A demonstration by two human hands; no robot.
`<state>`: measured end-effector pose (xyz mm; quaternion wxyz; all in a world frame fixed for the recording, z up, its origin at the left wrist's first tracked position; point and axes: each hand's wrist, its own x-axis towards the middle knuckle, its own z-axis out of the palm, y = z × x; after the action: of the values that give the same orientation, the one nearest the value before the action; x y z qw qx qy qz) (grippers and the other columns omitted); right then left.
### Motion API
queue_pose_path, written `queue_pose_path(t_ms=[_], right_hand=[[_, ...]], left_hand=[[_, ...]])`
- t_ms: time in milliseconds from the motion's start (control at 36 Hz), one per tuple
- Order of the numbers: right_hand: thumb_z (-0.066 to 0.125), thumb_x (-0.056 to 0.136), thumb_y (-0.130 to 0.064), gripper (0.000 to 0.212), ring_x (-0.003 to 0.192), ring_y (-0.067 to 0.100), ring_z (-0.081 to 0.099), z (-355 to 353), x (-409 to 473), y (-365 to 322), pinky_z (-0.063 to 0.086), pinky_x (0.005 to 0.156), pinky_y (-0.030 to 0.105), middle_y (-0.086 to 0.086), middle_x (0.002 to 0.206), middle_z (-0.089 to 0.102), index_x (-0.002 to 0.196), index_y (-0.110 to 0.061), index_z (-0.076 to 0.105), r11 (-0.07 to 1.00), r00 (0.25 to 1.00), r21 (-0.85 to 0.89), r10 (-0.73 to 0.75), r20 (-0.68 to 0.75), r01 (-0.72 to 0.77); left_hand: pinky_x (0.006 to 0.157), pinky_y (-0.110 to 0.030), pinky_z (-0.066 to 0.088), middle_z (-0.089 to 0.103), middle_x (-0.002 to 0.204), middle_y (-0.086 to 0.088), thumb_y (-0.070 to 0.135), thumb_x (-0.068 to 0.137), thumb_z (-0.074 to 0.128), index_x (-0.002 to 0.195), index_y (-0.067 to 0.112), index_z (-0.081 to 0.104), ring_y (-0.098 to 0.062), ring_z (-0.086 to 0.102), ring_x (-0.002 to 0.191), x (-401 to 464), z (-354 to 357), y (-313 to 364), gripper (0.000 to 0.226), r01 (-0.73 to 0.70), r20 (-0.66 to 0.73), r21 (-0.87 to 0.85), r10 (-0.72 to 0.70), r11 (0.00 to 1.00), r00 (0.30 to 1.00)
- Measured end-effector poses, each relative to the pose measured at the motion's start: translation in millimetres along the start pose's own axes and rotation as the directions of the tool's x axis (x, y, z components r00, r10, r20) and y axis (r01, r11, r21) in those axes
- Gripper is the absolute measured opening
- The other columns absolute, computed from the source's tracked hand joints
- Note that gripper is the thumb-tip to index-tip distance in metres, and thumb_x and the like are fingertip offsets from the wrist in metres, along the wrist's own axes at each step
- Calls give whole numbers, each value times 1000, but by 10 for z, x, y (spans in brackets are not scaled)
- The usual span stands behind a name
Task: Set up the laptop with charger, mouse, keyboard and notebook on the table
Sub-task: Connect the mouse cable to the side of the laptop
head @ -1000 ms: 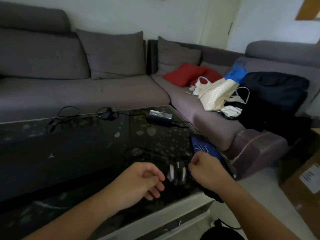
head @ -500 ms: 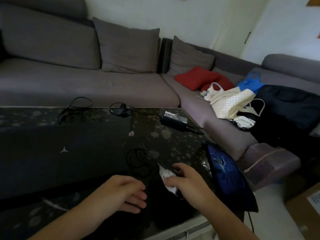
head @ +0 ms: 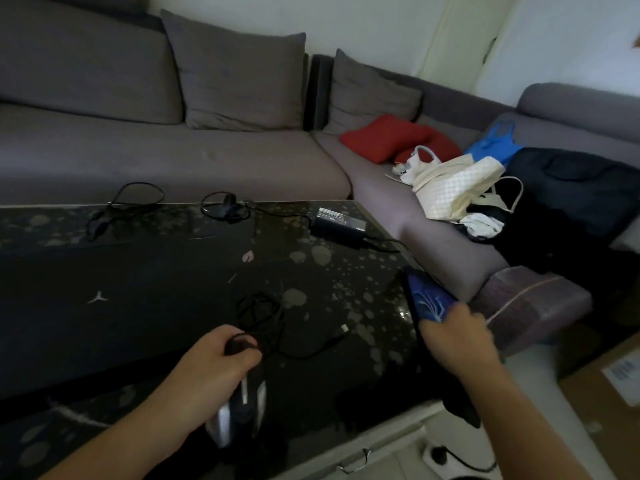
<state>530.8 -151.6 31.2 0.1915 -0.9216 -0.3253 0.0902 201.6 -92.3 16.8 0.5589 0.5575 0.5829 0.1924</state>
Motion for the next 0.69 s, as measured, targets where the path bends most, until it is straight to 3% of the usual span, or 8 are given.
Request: queue_pose_path(t_ms=[56, 111, 222, 333, 444, 500, 583, 694], right_hand=[[70, 83, -64, 91, 132, 47, 49, -70, 270, 426, 41, 110, 46, 29, 141, 50, 141, 3, 46, 963, 980, -182, 198, -22, -199], [71, 70, -79, 110, 123, 43, 57, -104, 385, 741, 50, 103, 44, 24, 134, 58, 140, 3, 50, 944, 958, -219, 272, 87, -248], [83, 85, -47, 54, 72, 30, 68, -168, 323, 956, 61, 62, 40, 13, 81, 67, 95, -1, 57, 972, 958, -101, 229, 175, -214], [83, 86, -28, 31, 70, 31, 67, -245, 279, 899, 60, 65, 41, 11, 72, 66, 85, -5, 62, 990, 993, -80, 117, 33, -114], [74, 87, -1, 6, 67, 35, 74, -422, 251, 739, 63, 70, 53, 19, 71, 75, 82, -5, 75, 958, 993, 287, -18, 115, -16], [70, 88, 5, 16, 77, 33, 76, -616, 180, 569, 61, 75, 46, 21, 84, 79, 91, -7, 80, 899, 987, 437, -105, 120, 42], [67, 91, 6, 20, 84, 29, 78, -926, 56, 290, 57, 78, 35, 19, 92, 80, 95, -7, 81, 783, 971, 615, -206, 121, 90], [62, 96, 1, 26, 91, 30, 79, -1264, -73, 16, 62, 83, 33, 13, 91, 81, 89, -12, 84, 665, 936, 735, -328, 127, 133]], left_hand=[[71, -26, 49, 71, 102, 0, 24, 97, 70, 105, 29, 68, -14, 68, 91, 15, 4, 15, 10, -50, -14, 127, 52, 991, 999], [68, -24, 51, 71, 102, 3, 28, 97, 70, 107, 33, 64, -12, 70, 88, 15, -24, 17, 12, -84, 8, 234, 85, 969, 996], [66, -19, 49, 69, 101, 10, 36, 99, 65, 108, 37, 61, -6, 68, 84, 28, -90, -19, 10, -151, 29, 406, 152, 902, 988], [77, -13, 42, 54, 104, 16, 46, 101, 56, 127, 33, 60, 0, 55, 93, 66, -30, -150, 29, -210, -20, 663, 298, 718, 954], [100, -19, 46, 54, 127, 13, 53, 103, 46, 151, 28, 48, -4, 53, 115, 92, 49, -282, 54, -201, -58, 815, 421, 543, 905], [93, -26, 53, 63, 122, 10, 53, 98, 56, 138, 29, 62, -8, 60, 104, 142, 35, -365, 48, -190, -60, 867, 475, 461, 878], [54, -30, 54, 66, 79, 5, 38, 70, 89, 85, 23, 79, -9, 54, 61, 167, 22, -466, 24, -217, -55, 899, 590, 381, 806], [57, -28, 57, 62, 79, 14, 29, 67, 93, 79, 35, 70, -6, 61, 65, 44, 128, -285, 27, -410, 60, 855, 724, 318, 687]])
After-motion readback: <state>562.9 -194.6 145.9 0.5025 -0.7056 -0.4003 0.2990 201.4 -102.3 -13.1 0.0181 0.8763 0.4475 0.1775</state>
